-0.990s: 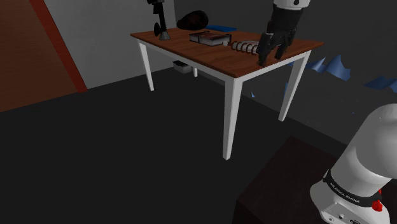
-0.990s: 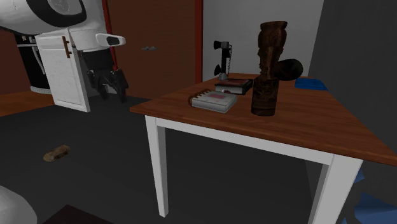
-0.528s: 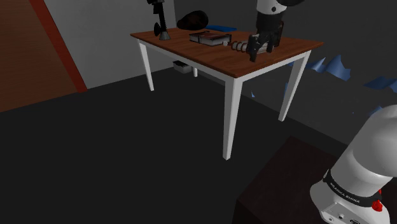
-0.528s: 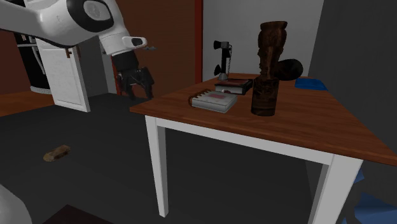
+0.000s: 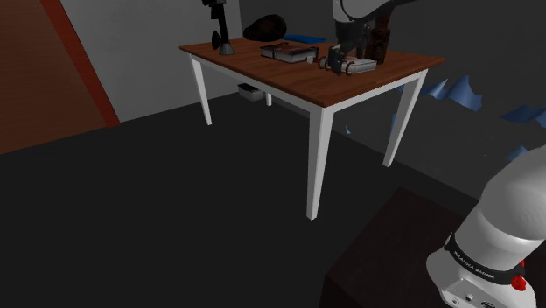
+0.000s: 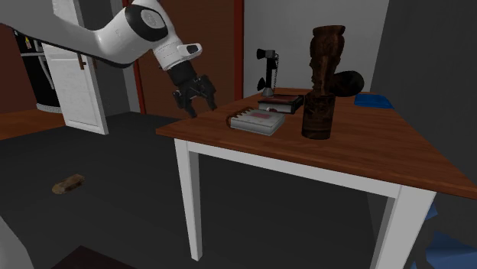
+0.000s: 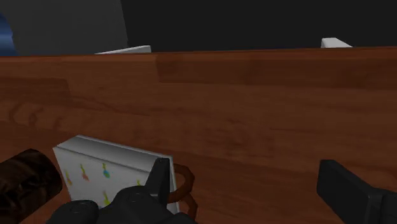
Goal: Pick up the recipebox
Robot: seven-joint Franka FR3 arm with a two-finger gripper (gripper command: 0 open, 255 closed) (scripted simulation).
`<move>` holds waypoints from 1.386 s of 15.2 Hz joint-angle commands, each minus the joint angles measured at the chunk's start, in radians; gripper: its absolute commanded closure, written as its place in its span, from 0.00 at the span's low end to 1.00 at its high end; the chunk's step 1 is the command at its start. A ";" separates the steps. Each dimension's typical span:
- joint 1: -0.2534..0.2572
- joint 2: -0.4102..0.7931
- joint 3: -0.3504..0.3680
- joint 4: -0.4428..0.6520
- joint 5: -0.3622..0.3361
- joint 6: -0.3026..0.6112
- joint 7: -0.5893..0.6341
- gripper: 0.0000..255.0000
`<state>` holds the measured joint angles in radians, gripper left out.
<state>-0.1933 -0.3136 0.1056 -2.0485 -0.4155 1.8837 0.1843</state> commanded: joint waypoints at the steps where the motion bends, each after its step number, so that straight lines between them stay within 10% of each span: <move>1: -0.019 0.061 0.005 0.052 -0.061 0.007 0.010 0.00; 8: -0.053 0.268 0.015 0.270 -0.250 -0.017 0.043 0.00; 17: -0.057 0.269 0.010 0.177 -0.270 0.061 0.099 0.00; 18: -0.056 0.269 0.011 0.176 -0.270 0.061 0.100 1.00; 21: -0.056 0.269 0.011 0.176 -0.270 0.062 0.101 1.00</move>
<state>-0.2494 -0.0460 0.1164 -1.8719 -0.6863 1.9453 0.2845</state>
